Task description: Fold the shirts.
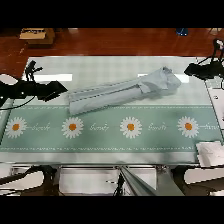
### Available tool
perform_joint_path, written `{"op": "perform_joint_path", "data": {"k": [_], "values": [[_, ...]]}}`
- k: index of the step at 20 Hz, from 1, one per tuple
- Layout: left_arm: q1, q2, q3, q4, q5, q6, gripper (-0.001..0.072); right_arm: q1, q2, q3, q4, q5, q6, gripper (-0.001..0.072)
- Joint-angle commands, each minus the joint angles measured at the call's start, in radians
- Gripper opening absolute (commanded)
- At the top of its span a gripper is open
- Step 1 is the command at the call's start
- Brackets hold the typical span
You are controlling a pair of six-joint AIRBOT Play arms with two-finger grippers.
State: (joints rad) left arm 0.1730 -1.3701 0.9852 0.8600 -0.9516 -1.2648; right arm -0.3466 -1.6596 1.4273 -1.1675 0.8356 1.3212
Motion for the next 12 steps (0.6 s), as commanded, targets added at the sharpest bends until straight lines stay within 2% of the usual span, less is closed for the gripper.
{"op": "perform_joint_path", "data": {"k": [1, 3, 5, 8, 12], "values": [[-0.011, 0.005, 0.004, 0.005, -0.062, -0.003, 0.067, -0.068, -0.074, 0.001, 0.28, 0.084, -0.019, 0.0599], [-0.011, 0.005, 0.004, 0.005, -0.097, -0.003, 0.0664, -0.072, -0.116, 0.001, 0.382, 0.097, -0.04, 0.0601], [-0.011, 0.005, 0.004, 0.004, -0.116, -0.003, 0.0595, -0.053, -0.154, 0.001, 0.389, 0.108, -0.031, 0.0601], [-0.011, 0.005, 0.004, 0.004, -0.128, -0.003, 0.0595, -0.017, -0.208, 0.001, 0.413, 0.126, -0.014, 0.0601], [-0.011, 0.005, 0.004, 0.004, -0.13, -0.003, 0.0595, 0.042, -0.243, 0.001, 0.542, 0.127, -0.087, 0.0601]]}}
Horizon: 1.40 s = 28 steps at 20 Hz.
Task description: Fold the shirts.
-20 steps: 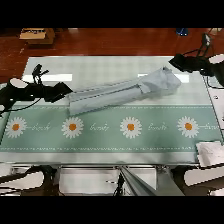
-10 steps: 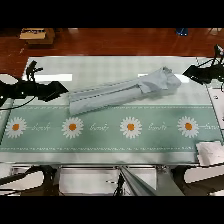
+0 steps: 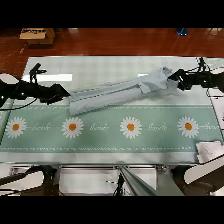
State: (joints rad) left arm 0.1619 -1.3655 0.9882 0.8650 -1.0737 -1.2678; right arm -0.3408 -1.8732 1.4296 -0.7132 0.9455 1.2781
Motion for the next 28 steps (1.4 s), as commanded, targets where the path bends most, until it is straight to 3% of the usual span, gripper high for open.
{"op": "perform_joint_path", "data": {"k": [1, 3, 4, 5, 6, 7, 8, 9, 10, 14, 17, 22, 25, 28], "values": [[0.0, 0.0, 0.001, -0.001, -0.008, 0.0, 0.0595, 0.053, -0.031, -0.001, 0.098, 0.017, -0.052, 0.0599], [0.0, 0.0, 0.001, -0.001, -0.008, 0.0, 0.0595, 0.086, -0.031, -0.001, 0.105, 0.016, -0.083, 0.0567], [0.0, 0.0, 0.001, -0.001, -0.009, 0.0, 0.0595, 0.1, -0.03, -0.001, 0.111, 0.017, -0.116, 0.0422], [0.0, 0.0, 0.001, -0.001, -0.009, 0.0, 0.0595, 0.108, -0.024, -0.001, 0.114, 0.017, -0.138, 0.0125], [0.0, 0.0, 0.001, -0.001, -0.01, 0.0, 0.0595, 0.108, -0.012, -0.001, 0.124, 0.024, -0.144, 0.0032], [0.0, 0.0, 0.001, -0.002, -0.013, 0.0, 0.0593, 0.107, 0.006, -0.001, 0.142, 0.048, -0.173, 0.0032], [0.0, 0.0, 0.001, -0.013, -0.02, 0.0, 0.05, 0.107, 0.031, -0.001, 0.14, 0.073, -0.187, 0.0031], [0.0, 0.0, 0.001, -0.04, -0.033, 0.0, 0.0297, 0.105, 0.069, -0.001, 0.121, 0.103, -0.188, 0.0031], [0.0, 0.0, 0.001, -0.085, -0.048, 0.006, 0.0162, 0.105, 0.109, -0.001, 0.098, 0.137, -0.188, 0.0031], [-0.047, 0.0, 0.001, -0.362, -0.054, 0.098, 0.002, 0.108, 0.296, -0.001, 0.008, 0.296, -0.116, 0.0031], [-0.179, -0.002, 0.001, -0.512, 0.065, 0.124, 0.002, 0.108, 0.423, -0.001, -0.061, 0.376, -0.051, 0.0031], [-0.52, -0.039, 0.001, -0.592, 0.289, 0.123, 0.002, 0.108, 0.597, -0.001, -0.215, 0.467, 0.059, 0.0031], [-0.697, -0.095, 0.001, -0.687, 0.425, 0.123, 0.0019, 0.108, 0.655, -0.002, -0.232, 0.537, 0.103, 0.0031], [-0.824, -0.174, 0.001, -0.839, 0.473, 0.171, 0.0019, 0.108, 0.705, -0.002, -0.269, 0.613, 0.153, 0.0031]]}}
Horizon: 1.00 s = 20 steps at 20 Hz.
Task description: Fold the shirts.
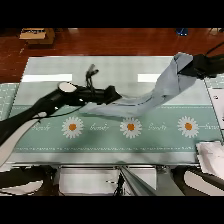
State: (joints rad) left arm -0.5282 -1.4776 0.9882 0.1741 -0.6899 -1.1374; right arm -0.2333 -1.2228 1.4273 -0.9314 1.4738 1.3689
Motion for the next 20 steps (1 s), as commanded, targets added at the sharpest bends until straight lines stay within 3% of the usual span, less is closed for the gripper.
{"op": "perform_joint_path", "data": {"k": [1, 8, 11, 16, 20], "values": [[-0.167, -0.089, 0.001, -0.206, 0.087, 0.075, 0.0019, 0.0, 0.073, 0.001, -0.08, 0.098, 0.074, 0.0031], [-0.331, -0.259, 0.014, -0.667, 0.028, 0.309, 0.0019, 0.0, 0.161, 0.001, -0.153, 0.176, 0.11, 0.0031], [-0.384, -0.33, 0.081, -0.815, 0.009, 0.362, 0.0018, 0.0, 0.18, 0.001, -0.151, 0.181, 0.126, 0.0031], [-0.425, -0.44, 0.255, -0.848, -0.055, 0.367, 0.0018, 0.0, 0.193, 0.0, -0.152, 0.204, 0.132, 0.0031], [-0.37, -0.427, 0.261, -0.817, -0.096, 0.367, 0.0014, 0.0, 0.194, 0.0, -0.153, 0.198, 0.131, 0.0031]]}}
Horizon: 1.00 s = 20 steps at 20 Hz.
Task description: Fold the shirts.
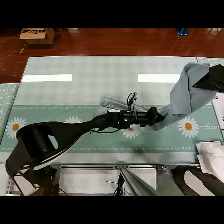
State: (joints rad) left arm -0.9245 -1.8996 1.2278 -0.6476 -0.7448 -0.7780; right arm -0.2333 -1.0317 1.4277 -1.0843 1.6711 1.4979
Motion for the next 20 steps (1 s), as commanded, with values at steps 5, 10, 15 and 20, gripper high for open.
{"op": "perform_joint_path", "data": {"k": [5, 10, 15, 20], "values": [[0.183, 0.214, -0.183, 0.223, 0.014, 0.007, 0.0012, 0.0, 0.003, 0.0, 0.0, -0.008, -0.042, 0.0031], [0.488, 0.625, -0.504, 0.452, 0.051, -0.031, 0.0013, 0.124, -0.002, -0.002, -0.084, -0.094, -0.07, 0.0031], [0.845, 0.989, -0.579, 0.732, -0.039, -0.224, 0.0013, 0.402, -0.102, -0.003, -0.186, -0.19, -0.021, 0.0031], [1.152, 1.222, -0.579, 0.954, -0.232, -0.369, 0.0014, 0.595, -0.241, -0.003, -0.179, -0.307, 0.011, 0.0031]]}}
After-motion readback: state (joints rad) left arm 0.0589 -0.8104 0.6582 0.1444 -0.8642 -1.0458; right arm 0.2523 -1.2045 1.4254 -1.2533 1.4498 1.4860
